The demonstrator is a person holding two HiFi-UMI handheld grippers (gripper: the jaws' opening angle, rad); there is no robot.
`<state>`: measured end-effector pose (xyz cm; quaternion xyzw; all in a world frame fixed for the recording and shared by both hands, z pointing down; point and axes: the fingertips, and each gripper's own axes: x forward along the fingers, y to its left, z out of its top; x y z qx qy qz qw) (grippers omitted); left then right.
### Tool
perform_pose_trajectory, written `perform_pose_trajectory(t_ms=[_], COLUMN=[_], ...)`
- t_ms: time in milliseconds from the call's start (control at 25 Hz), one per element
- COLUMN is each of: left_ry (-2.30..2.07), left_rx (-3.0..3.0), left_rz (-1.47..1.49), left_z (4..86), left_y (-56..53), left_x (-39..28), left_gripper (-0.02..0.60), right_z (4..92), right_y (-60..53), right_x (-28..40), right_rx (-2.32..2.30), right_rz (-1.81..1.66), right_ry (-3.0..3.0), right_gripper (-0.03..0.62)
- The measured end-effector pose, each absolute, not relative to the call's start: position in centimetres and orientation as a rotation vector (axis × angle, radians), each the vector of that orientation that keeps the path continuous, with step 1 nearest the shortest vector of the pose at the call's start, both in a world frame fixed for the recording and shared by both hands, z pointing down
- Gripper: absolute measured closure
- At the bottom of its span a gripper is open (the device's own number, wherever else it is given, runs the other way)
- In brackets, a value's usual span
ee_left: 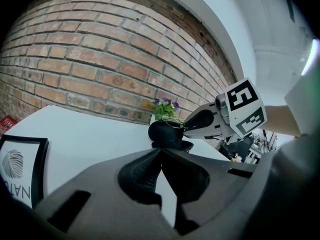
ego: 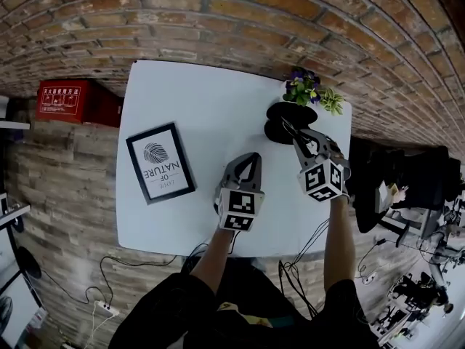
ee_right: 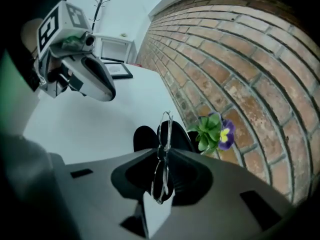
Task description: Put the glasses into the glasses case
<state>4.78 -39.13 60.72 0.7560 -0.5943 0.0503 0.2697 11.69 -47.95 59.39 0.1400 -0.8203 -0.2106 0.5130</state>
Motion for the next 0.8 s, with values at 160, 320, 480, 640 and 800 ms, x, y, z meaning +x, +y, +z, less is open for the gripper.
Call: perform_pose_trajectory(t_ms=[160,320,480,640,800], left_ry=[-1.622,-1.626,-1.645,-1.661,-1.67], left_rx=[2.016,2.003,1.982,1.97,1.964], left_rz=[0.155,0.166,0.169,0.17,0.173], left_z=[60.5,60.8,61.0,61.0,61.1], left_y=[-39.6,-39.8,-40.1,-40.4,-40.7], left_x=[3.7,3.6,3.1,2.8,2.8], left_gripper=[0.572,0.572,0.572,0.573,0.572], right_z=[60.9,62.2,63.3,64.2,64.9], right_y=[-48.6,-49.6,-50.1,-50.0,-49.8], right_x=[11.5,11.9,12.2,12.2,12.2], right_rx=[0.214,0.123,0.014,-0.08,-0.143], right_rz=[-0.566,-0.613,-0.639,-0.639,-0.64], right_ry=[-1.902,-1.836,-1.774,-1.746,-1.73], right_gripper=[0.522,0.52,0.522,0.52,0.52])
